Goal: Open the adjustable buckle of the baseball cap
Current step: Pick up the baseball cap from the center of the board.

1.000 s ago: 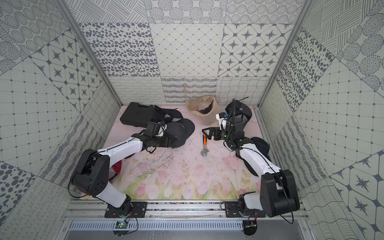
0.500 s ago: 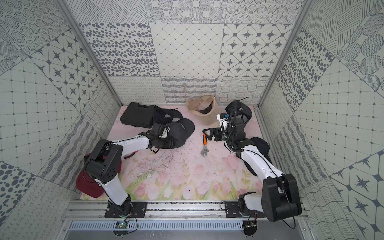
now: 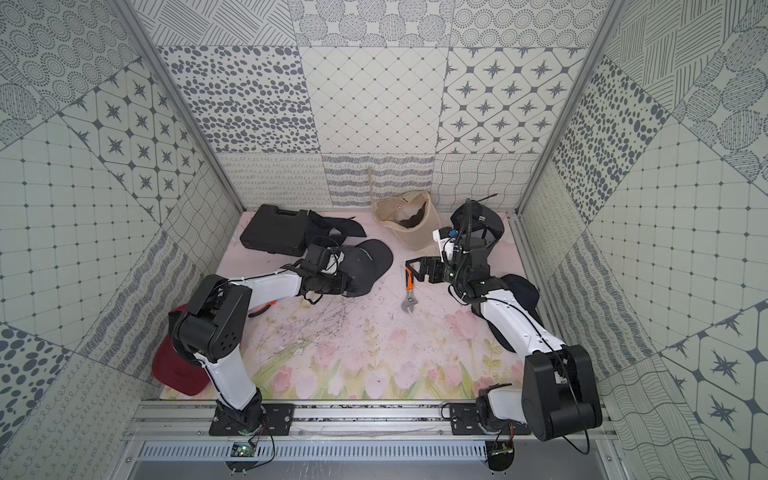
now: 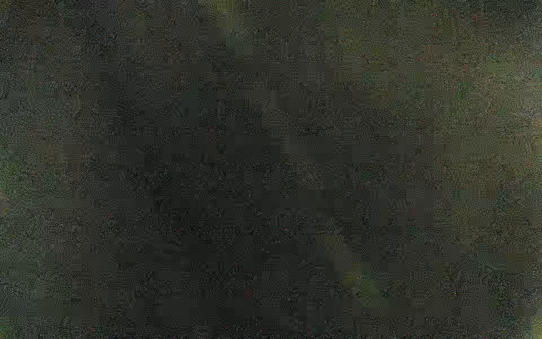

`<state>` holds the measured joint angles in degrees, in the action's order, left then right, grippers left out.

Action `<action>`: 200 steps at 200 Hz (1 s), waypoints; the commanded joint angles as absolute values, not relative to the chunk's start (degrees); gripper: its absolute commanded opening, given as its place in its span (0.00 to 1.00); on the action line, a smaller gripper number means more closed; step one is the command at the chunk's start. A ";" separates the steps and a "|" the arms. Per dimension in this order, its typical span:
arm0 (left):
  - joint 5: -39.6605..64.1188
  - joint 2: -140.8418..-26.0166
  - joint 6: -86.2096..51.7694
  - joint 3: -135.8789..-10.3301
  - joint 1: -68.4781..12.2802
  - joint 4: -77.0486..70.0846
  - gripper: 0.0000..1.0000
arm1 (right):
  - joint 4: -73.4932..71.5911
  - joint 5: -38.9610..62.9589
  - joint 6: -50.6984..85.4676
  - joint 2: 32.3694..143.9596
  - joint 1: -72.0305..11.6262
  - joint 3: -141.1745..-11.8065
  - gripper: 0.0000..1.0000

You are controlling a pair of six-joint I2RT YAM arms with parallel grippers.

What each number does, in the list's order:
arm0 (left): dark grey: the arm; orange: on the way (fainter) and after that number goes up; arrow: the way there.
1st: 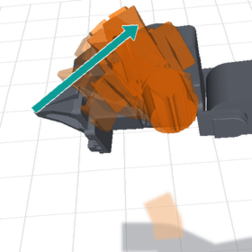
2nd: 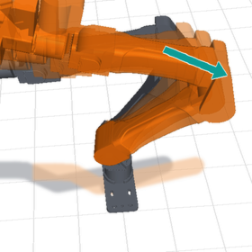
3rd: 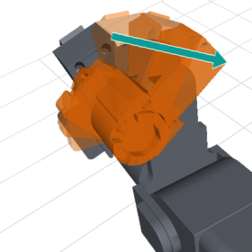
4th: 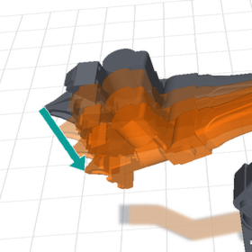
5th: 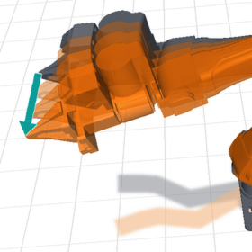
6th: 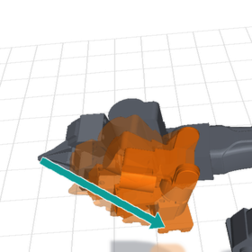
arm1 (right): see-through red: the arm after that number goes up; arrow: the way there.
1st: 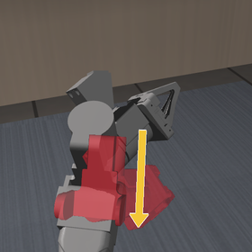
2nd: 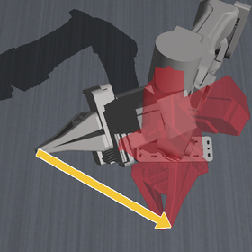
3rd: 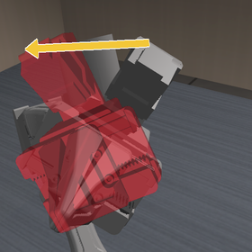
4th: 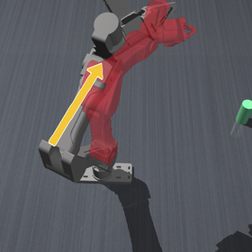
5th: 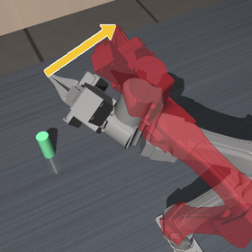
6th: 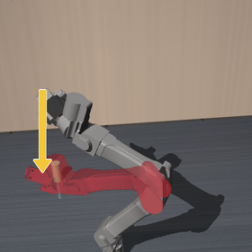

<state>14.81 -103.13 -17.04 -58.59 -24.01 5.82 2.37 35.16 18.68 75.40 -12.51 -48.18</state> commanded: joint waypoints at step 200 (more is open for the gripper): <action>28.52 -78.62 -50.19 -60.65 -24.21 -8.52 0.00 | -36.75 28.95 66.57 79.43 -28.55 -41.03 0.80</action>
